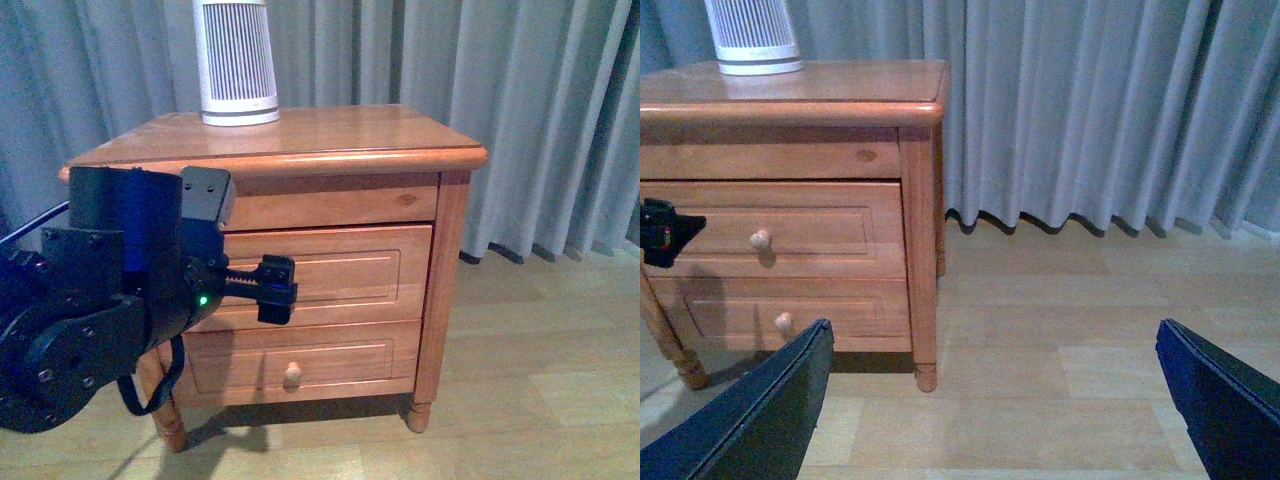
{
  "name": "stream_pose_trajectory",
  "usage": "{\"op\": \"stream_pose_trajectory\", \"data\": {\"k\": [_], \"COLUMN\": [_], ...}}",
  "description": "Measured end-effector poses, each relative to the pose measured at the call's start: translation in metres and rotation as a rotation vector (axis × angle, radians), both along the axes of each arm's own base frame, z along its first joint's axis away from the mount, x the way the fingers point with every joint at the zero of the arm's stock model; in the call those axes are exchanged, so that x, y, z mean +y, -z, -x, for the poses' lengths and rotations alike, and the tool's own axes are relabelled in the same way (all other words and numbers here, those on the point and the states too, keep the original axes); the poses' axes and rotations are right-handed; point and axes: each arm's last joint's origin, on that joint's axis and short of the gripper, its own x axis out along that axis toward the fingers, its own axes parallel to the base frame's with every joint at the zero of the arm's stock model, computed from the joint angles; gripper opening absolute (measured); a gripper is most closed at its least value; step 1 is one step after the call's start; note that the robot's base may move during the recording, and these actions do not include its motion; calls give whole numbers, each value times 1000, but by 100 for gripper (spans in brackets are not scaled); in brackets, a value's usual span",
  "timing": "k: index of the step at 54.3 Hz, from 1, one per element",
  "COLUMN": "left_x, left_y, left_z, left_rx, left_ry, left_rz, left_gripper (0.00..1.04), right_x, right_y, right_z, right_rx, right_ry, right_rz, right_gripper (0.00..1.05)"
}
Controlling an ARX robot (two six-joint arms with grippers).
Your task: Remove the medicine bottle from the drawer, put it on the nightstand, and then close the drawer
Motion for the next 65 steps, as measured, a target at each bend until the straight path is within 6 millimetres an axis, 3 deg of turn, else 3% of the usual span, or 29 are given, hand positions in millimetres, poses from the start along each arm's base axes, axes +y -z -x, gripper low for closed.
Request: {"op": "stream_pose_trajectory", "data": {"k": [10, 20, 46, 65], "left_x": [-9, -22, -62, -58], "left_y": [20, 37, 48, 63], "left_z": [-24, -34, -53, -60], "left_rx": [17, 35, 18, 9], "left_ry": [8, 7, -5, -103], "left_rz": [22, 56, 131, 109], "left_gripper": [98, 98, 98, 98], "right_x": [0, 0, 0, 0], "right_y": [0, 0, 0, 0], "right_z": [0, 0, 0, 0], "right_rx": [0, 0, 0, 0], "right_ry": [0, 0, 0, 0], "right_rz": [0, 0, 0, 0], "right_gripper": [98, 98, 98, 98]}}
